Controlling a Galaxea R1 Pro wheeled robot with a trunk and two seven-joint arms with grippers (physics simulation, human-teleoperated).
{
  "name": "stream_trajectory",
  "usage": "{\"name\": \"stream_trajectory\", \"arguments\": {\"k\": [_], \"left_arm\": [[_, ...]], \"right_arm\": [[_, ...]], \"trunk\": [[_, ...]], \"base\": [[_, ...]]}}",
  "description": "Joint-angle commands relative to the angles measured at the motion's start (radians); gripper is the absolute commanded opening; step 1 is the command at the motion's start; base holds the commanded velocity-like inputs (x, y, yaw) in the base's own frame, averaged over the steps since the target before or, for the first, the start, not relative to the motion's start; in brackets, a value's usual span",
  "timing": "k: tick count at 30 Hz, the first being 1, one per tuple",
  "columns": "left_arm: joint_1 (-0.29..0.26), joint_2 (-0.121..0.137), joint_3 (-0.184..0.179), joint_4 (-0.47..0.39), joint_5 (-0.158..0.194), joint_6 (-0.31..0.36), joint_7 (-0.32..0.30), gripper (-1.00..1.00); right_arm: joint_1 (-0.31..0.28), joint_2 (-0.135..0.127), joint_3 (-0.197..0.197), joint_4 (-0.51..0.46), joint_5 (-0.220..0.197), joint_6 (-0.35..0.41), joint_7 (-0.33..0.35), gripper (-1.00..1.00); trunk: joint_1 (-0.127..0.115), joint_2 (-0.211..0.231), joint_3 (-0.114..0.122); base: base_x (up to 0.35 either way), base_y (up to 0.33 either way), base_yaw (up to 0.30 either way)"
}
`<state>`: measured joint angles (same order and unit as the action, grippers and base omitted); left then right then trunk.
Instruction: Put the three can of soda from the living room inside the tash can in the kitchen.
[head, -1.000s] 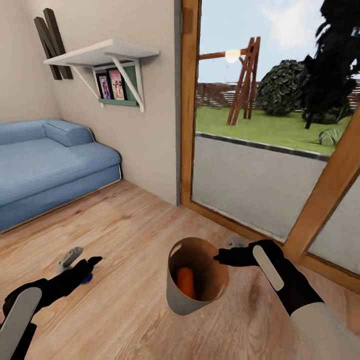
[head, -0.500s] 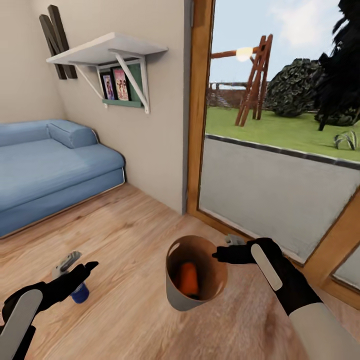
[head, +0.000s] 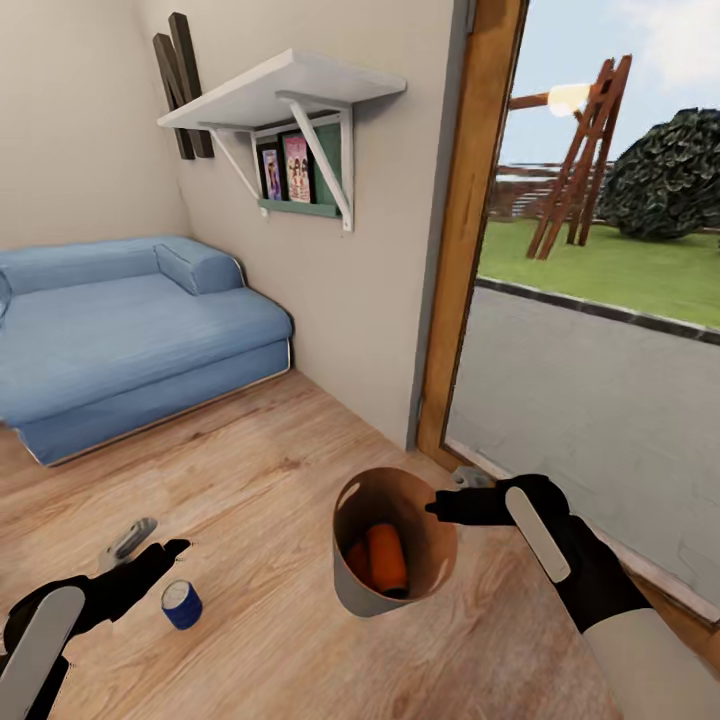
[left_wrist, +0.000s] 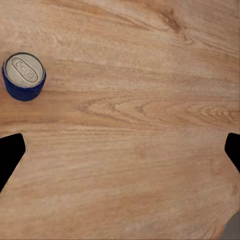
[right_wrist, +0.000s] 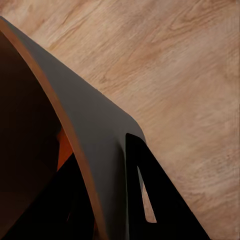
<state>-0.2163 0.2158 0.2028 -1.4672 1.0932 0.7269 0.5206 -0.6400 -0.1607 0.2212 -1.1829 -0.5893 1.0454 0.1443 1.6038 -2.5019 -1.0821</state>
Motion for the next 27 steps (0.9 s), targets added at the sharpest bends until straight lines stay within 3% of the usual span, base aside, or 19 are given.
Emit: {"name": "stream_trajectory", "arguments": {"k": [1, 8, 14, 21, 23, 25, 27], "left_arm": [[0.000, 0.001, 0.000, 0.006, 0.000, -0.002, 0.000, 1.00], [-0.006, 0.003, -0.003, 0.081, -0.003, -0.005, 0.001, 1.00], [-0.011, -0.003, -0.006, 0.180, -0.073, -0.007, -0.005, 1.00], [-0.015, -0.011, -0.019, 0.211, -0.091, -0.006, 0.000, 1.00], [-0.105, -0.011, -0.024, 0.359, -0.110, -0.010, 0.000, 1.00], [-0.226, -0.027, -0.053, 0.575, -0.180, -0.048, -0.001, 1.00], [-0.284, -0.046, -0.070, 0.677, -0.219, -0.079, -0.004, 1.00]], "right_arm": [[0.000, 0.001, 0.000, -0.002, -0.041, 0.002, 0.004, -1.00], [0.000, 0.001, 0.001, -0.004, -0.041, 0.002, 0.003, -1.00], [0.001, 0.001, 0.005, -0.004, -0.041, 0.002, 0.003, -1.00], [0.003, 0.001, 0.006, -0.005, -0.039, 0.002, 0.004, -1.00], [0.003, 0.001, 0.006, -0.010, -0.037, 0.002, 0.004, -1.00], [0.003, -0.001, 0.006, -0.023, -0.035, 0.002, 0.004, -1.00], [0.003, -0.001, 0.006, -0.029, -0.034, 0.002, 0.004, -1.00]], "trunk": [[0.000, 0.000, 0.000], [0.000, 0.000, 0.000], [0.000, 0.000, 0.000], [0.000, 0.000, 0.000], [0.000, 0.000, 0.000], [0.000, 0.000, 0.000], [0.000, 0.000, 0.000]], "base": [[0.345, 0.071, 0.297], [0.345, 0.122, 0.298], [0.321, 0.124, 0.197], [0.065, 0.024, 0.023], [0.003, 0.001, 0.001], [0.001, 0.001, 0.000], [0.000, 0.000, 0.000]]}}
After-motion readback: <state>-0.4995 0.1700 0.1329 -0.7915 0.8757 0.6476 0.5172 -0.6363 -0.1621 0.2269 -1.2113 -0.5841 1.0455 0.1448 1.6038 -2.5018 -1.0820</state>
